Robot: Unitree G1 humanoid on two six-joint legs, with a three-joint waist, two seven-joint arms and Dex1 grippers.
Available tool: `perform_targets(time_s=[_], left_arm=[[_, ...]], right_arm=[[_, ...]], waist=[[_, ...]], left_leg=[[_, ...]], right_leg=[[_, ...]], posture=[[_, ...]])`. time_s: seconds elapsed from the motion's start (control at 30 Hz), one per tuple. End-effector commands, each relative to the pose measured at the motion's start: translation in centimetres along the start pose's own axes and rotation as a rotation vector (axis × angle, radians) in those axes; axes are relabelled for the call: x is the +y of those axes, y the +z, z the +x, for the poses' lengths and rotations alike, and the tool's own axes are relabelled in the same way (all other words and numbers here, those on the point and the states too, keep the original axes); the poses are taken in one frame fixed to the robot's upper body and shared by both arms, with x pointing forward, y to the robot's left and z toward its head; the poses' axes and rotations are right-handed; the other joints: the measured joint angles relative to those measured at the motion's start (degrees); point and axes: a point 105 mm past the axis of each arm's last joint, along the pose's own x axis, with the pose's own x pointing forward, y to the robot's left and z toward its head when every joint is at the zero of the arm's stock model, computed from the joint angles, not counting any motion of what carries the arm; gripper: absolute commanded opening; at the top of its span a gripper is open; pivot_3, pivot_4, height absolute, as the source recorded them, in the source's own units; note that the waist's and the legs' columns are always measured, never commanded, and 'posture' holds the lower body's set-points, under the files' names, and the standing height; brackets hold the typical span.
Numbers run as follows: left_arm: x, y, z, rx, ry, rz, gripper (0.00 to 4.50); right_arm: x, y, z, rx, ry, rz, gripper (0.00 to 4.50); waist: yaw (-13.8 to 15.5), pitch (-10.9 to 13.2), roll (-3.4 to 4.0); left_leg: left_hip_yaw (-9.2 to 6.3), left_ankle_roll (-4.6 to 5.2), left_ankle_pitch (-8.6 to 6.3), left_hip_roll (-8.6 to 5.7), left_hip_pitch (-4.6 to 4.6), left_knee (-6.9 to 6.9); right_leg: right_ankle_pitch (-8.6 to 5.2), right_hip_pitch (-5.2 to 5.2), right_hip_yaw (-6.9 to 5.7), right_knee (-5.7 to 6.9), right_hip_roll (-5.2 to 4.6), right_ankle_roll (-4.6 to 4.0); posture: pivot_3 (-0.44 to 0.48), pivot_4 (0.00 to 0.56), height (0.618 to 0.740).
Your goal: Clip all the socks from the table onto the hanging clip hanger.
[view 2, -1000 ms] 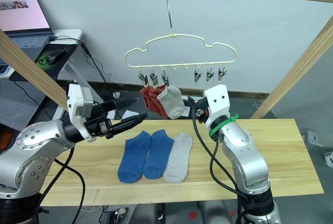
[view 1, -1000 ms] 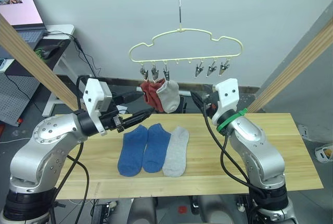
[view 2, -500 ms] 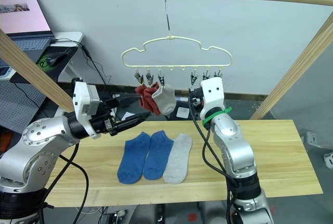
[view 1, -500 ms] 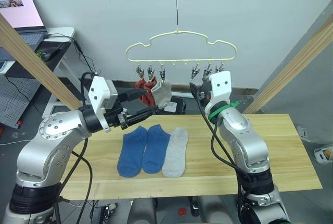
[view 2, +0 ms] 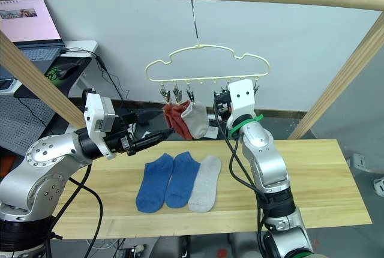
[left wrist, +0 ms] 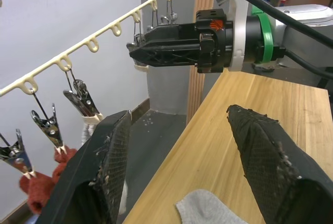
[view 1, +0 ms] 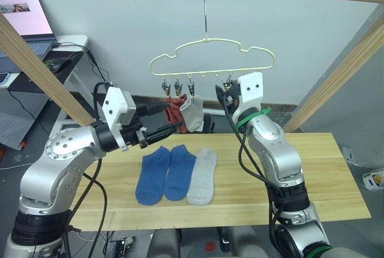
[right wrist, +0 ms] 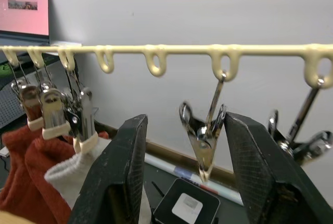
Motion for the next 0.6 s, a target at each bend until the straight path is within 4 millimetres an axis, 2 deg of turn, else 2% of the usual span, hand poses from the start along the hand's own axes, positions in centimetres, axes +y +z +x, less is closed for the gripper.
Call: perform_targets(time_s=[0.03,0.6], left_arm=[[-0.2,0.7,0.1,-0.019,-0.011,0.034,3.19],[-0.3,0.6,0.1,-0.016,-0.006,0.030,3.19]], right_arm=[[0.0,1.4,0.1,-0.062,-0.006,-0.005,2.38],[0.3,1.7,1.3,-0.080,-0.012,0.000,2.38]], waist=[[0.0,0.0,0.00],[0.0,0.0,0.00]], left_leg=[[0.00,0.00,0.00,0.00,0.00,0.00],[0.02,0.00,0.00,0.01,0.04,0.00]], right_leg=[[0.00,0.00,0.00,0.00,0.00,0.00],[0.01,0.01,0.03,0.02,0.01,-0.02]], posture=[[-0.083,0.160,0.738],[-0.077,0.164,0.738]])
